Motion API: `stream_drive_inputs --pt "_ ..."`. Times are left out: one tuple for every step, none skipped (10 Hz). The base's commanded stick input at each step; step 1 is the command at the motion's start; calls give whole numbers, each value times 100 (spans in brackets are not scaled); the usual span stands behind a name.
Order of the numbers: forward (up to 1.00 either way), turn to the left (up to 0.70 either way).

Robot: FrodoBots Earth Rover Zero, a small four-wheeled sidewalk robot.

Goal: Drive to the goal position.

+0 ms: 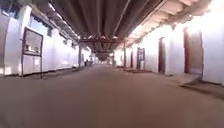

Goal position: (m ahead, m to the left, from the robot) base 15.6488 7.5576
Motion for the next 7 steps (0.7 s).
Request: stream_drive_inputs --pt "85 0" --pt "85 0" --pt "85 0" --pt "85 0" --pt "85 0" --pt "85 0" --pt "85 0"
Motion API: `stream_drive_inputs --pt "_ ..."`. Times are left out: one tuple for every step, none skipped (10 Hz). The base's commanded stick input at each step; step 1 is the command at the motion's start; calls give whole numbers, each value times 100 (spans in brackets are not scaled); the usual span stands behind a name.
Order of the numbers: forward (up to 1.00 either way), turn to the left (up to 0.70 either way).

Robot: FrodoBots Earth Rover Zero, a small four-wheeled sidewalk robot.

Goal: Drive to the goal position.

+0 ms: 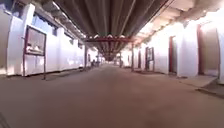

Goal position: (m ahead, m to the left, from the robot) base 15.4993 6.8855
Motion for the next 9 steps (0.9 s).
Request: stream_drive_inputs --pt "85 0" --pt "85 0" --pt "85 0" --pt "85 0" --pt "85 0" --pt "85 0" --pt "85 0" --pt "85 0" --pt "85 0"
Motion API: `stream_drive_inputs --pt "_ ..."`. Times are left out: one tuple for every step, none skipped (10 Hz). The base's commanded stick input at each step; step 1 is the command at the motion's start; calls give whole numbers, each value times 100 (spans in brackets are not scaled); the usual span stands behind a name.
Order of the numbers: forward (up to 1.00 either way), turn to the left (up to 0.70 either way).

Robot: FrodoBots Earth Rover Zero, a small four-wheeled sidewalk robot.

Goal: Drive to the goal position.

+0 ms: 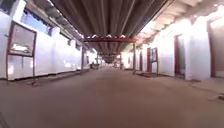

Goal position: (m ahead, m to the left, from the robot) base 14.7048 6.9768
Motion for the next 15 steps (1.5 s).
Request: stream_drive_inputs --pt "85 0" --pt "85 0" --pt "85 0" --pt "85 0" --pt "85 0" --pt "85 0" --pt "85 0" --pt "85 0" --pt "85 0" --pt "85 0" --pt "85 0" --pt "85 0" --pt "85 0" --pt "85 0" --pt "85 0"
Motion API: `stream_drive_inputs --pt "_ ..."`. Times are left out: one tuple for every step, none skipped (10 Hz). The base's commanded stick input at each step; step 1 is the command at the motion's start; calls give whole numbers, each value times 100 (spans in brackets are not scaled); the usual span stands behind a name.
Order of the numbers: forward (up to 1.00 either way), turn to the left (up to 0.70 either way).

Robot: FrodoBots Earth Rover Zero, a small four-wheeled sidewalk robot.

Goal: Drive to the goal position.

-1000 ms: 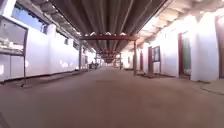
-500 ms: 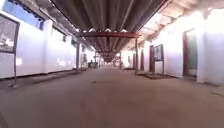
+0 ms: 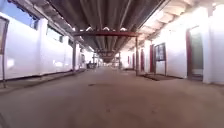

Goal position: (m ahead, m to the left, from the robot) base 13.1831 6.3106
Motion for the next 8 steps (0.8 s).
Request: stream_drive_inputs --pt "85 0" --pt "85 0" --pt "85 0" --pt "85 0" --pt "85 0" --pt "85 0" --pt "85 0" --pt "85 0"
